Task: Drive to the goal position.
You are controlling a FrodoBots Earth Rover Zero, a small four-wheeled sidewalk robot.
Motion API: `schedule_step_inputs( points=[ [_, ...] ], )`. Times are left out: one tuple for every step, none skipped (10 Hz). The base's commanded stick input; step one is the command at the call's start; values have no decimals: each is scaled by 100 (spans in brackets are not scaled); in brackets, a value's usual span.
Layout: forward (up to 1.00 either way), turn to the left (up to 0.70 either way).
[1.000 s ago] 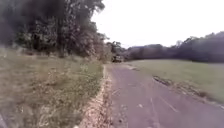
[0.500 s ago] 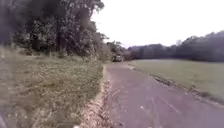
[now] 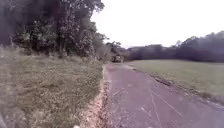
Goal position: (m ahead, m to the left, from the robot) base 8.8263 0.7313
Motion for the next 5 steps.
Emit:
schedule_step_inputs(
  points=[
    [70, -35],
    [70, -35],
    [70, -35],
    [70, -35],
    [70, -35]
  ],
)
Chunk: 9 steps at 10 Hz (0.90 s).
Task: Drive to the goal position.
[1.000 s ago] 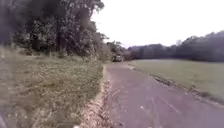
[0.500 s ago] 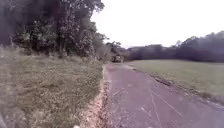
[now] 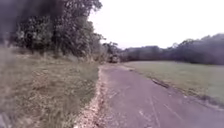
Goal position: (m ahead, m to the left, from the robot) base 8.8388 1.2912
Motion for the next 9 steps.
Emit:
schedule_step_inputs(
  points=[
    [70, -35],
    [70, -35],
    [70, -35],
    [70, -15],
    [70, 0],
    [70, 0],
    [70, 0],
    [70, 0],
    [70, 3]
  ],
)
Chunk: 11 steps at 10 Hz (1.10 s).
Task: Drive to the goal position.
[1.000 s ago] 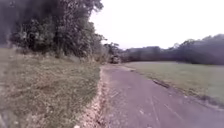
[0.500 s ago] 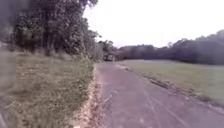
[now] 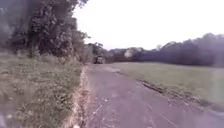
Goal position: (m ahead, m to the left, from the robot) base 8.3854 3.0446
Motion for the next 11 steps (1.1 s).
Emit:
schedule_step_inputs(
  points=[
    [70, 15],
    [70, 16],
    [70, 14],
    [70, 11],
    [70, 5],
    [70, 0],
    [70, 0],
    [70, 0],
    [70, 0],
    [70, 0],
    [70, 0]
  ],
)
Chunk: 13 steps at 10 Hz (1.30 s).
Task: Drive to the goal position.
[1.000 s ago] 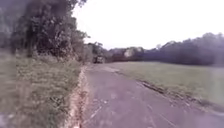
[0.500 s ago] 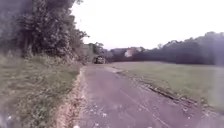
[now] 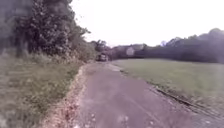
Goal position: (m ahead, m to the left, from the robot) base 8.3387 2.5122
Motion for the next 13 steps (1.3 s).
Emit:
schedule_step_inputs(
  points=[
    [70, 0],
    [70, 0],
    [70, 0],
    [70, 0],
    [70, 0],
    [70, 0],
    [70, 0],
    [70, 0],
    [70, 0],
    [70, 0],
    [70, 0],
    [70, 0],
    [70, 0]
  ],
)
